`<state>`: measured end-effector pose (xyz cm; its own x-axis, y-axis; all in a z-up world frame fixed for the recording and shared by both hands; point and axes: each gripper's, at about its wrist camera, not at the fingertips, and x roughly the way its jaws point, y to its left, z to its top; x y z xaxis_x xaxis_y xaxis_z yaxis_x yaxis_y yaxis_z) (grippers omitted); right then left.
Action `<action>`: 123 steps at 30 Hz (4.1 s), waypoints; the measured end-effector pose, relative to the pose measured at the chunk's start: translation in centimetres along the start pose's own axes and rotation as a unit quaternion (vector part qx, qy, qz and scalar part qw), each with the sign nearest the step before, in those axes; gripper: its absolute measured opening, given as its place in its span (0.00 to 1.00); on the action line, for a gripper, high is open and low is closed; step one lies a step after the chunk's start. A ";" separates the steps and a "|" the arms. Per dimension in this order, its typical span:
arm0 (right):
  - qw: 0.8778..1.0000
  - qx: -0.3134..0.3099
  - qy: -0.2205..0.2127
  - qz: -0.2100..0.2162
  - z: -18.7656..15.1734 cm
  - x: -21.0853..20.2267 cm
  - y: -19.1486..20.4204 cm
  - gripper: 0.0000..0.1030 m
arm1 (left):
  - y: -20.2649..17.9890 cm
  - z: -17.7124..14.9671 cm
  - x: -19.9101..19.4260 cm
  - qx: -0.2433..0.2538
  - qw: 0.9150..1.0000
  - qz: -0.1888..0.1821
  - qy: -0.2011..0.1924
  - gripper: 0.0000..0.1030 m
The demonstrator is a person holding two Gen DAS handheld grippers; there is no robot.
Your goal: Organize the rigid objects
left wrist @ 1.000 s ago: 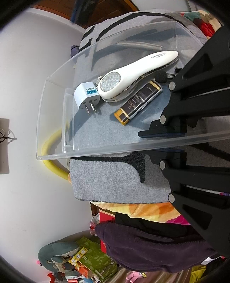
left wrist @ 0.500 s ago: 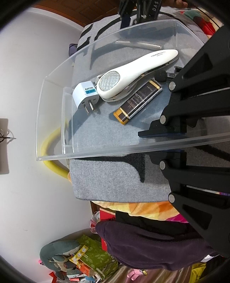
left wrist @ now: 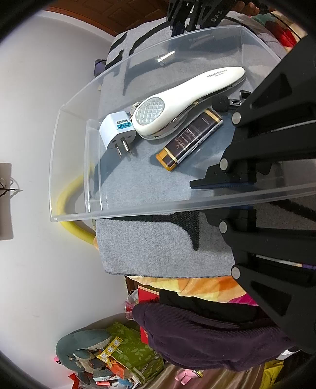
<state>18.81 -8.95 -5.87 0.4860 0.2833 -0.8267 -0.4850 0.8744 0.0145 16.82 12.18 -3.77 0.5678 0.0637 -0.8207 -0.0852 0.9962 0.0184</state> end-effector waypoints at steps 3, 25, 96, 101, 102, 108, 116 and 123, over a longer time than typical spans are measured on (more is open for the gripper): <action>1.000 0.001 -0.014 -0.002 0.1 -1.3 -0.5 0.14 | 0.0 0.0 0.0 0.000 1.000 0.000 0.000 0.08; 0.986 -0.033 -0.138 0.085 10.9 -8.1 7.9 0.14 | 0.2 -0.2 0.1 -0.005 1.000 -0.008 -0.002 0.08; 0.973 0.002 -0.229 0.008 -7.0 -16.4 4.4 1.00 | -7.7 -9.3 -16.0 0.034 0.969 -0.039 -0.242 0.97; 0.974 0.009 -0.226 0.023 -7.7 -16.2 5.0 1.00 | -7.5 -10.1 -16.0 0.028 0.970 -0.045 -0.239 0.97; 0.974 0.009 -0.225 0.024 -7.8 -16.1 5.1 1.00 | -7.4 -10.2 -16.0 0.028 0.970 -0.045 -0.239 0.97; 0.975 0.007 -0.222 0.024 -7.8 -15.9 5.4 1.00 | -6.9 -10.6 -15.7 0.017 0.971 -0.052 -0.233 0.97; 0.975 0.002 -0.221 0.021 -7.7 -15.8 5.7 1.00 | -6.8 -10.7 -15.5 0.016 0.971 -0.056 -0.233 0.97; 0.975 0.003 -0.221 0.022 -7.8 -15.8 5.8 1.00 | -6.6 -10.6 -15.5 0.011 0.970 -0.061 -0.235 0.97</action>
<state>2.67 -11.40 2.93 0.7312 0.4626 -0.5014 -0.5097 0.8589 0.0491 -0.07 3.94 2.79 0.8834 -0.0389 -0.4670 0.0198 0.9988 -0.0457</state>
